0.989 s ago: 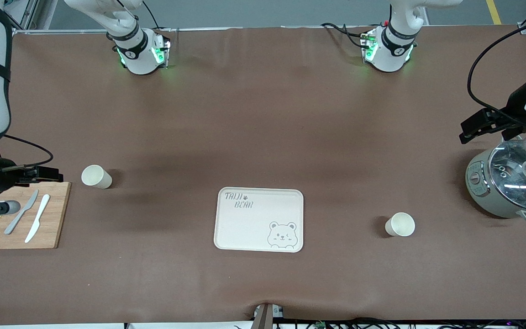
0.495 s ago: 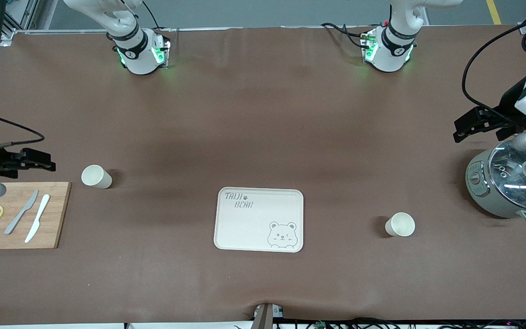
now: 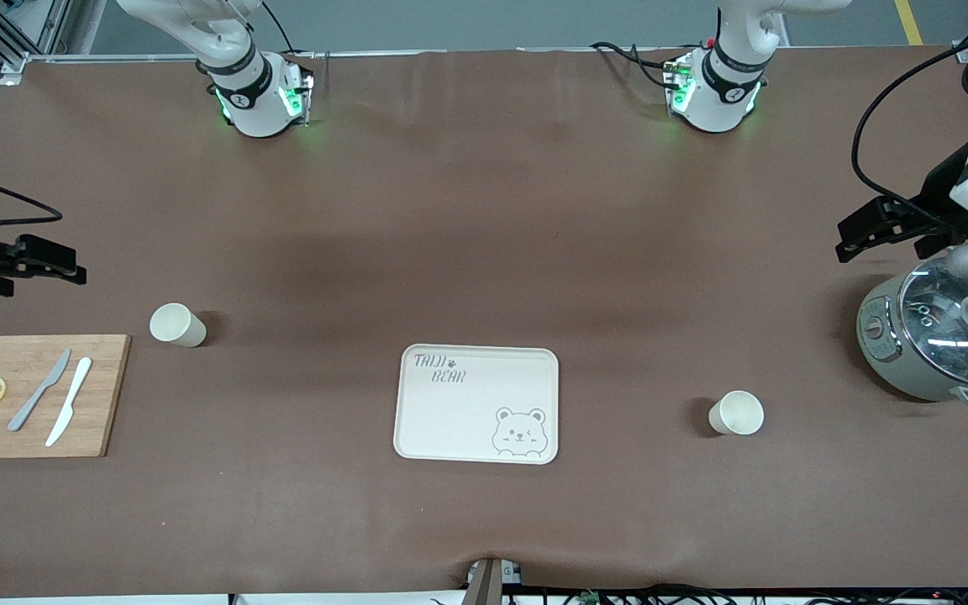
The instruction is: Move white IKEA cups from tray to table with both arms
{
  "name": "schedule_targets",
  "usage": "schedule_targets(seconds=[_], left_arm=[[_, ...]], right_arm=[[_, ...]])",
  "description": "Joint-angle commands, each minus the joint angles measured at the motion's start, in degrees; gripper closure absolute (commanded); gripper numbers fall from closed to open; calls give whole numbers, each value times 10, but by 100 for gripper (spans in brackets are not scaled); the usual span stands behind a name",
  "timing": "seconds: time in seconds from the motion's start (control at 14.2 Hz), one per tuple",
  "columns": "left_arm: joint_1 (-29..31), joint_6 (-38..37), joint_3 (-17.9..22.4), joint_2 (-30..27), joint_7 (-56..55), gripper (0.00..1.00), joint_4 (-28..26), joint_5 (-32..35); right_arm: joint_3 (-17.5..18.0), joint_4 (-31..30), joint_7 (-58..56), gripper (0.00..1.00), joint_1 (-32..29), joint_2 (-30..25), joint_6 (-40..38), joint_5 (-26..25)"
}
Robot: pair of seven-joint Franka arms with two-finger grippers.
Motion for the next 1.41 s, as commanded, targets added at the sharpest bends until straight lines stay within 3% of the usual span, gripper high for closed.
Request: schedule_targets(seconds=[0.0,0.35,1.34], left_arm=[[3,0,-1,-6,7,0,-4,-5],[4,0,0,-6,7,0,-4,-6],[5,0,2,-7,5,0,-4,-9]], right_arm=[[0,-78,47,0,4,-67,12,-10],[2,-136,51,0,3,-130,26,-10],[3,-153,42,0,14,-157,34,-41]])
